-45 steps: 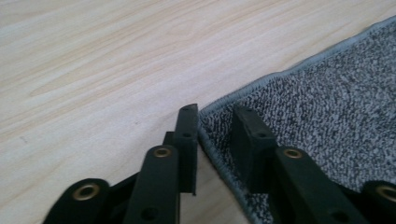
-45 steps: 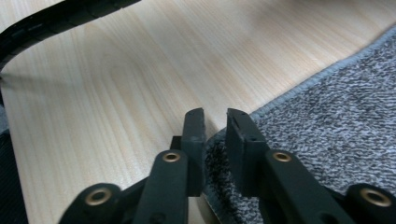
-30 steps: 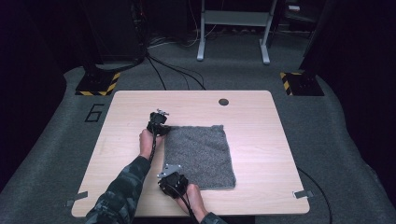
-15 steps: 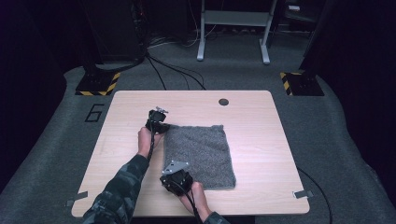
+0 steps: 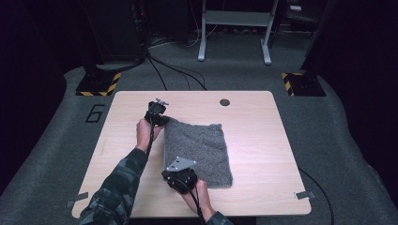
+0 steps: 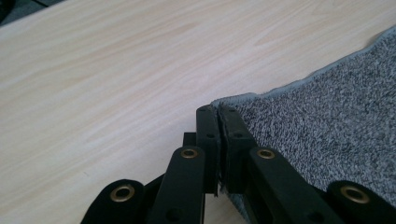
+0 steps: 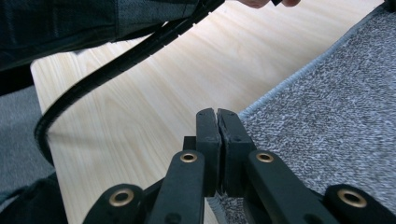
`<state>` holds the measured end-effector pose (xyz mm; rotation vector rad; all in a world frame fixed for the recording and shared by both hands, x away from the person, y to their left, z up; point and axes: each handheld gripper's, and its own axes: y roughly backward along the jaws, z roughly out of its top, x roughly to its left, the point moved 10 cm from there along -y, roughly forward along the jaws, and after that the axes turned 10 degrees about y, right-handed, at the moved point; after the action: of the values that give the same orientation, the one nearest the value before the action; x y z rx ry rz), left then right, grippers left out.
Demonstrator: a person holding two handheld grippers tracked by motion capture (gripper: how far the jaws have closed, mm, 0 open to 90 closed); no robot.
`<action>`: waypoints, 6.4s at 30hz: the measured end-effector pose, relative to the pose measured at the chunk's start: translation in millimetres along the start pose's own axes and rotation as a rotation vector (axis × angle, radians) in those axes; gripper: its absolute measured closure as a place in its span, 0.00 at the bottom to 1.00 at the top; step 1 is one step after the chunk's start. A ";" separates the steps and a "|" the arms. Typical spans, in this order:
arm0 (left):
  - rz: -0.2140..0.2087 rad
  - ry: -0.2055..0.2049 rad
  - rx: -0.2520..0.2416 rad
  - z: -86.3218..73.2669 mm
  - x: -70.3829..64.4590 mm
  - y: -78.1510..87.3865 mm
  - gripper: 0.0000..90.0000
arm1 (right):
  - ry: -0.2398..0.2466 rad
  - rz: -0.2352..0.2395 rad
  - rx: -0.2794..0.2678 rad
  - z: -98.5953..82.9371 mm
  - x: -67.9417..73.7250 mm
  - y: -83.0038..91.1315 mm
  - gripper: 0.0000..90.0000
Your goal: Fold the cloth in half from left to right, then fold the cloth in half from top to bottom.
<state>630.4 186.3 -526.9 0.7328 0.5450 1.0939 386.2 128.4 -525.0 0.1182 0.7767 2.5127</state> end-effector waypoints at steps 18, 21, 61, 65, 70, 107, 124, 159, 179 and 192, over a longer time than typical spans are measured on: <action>0.072 -0.150 0.045 40.0 -36.0 7.5 0.97 | -0.049 -0.107 -0.105 15.1 -19.5 40.4 0.98; 0.065 -0.156 0.049 42.0 -49.8 0.2 0.97 | -0.057 -0.132 -0.105 6.8 -27.8 51.0 0.98; 0.028 -0.252 0.087 58.5 -140.2 -40.0 0.94 | -0.219 -0.274 -0.017 -76.0 -74.8 104.4 0.97; 0.008 -0.183 0.095 58.1 -141.4 -41.0 0.40 | -0.246 -0.301 0.054 -93.3 -80.3 104.6 0.77; -0.026 -0.127 0.045 59.7 -135.7 -27.6 0.24 | -0.308 -0.333 0.118 -118.8 -86.6 110.4 0.64; -0.194 -0.152 0.036 -150.1 -137.0 56.5 0.16 | -0.287 -0.265 0.248 -134.1 -97.2 78.2 0.91; -0.142 -0.253 0.051 -174.7 -149.4 58.5 0.15 | -0.267 -0.334 0.286 -140.4 -101.1 89.9 0.92; -0.117 -0.035 0.004 -102.8 -73.9 43.4 0.08 | -0.268 -0.233 0.188 -86.2 -179.9 66.7 0.10; -0.117 0.036 0.036 -38.5 -65.5 -9.1 0.15 | -0.296 -0.205 0.248 -62.0 -242.3 13.8 0.18; -0.128 0.075 0.060 -28.7 -64.0 -35.1 0.36 | -0.323 -0.298 0.320 -66.8 -274.8 -16.0 0.48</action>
<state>606.9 124.9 -569.6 0.7013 0.6818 0.9923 617.2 -28.6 -572.0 0.4693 0.9719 2.0097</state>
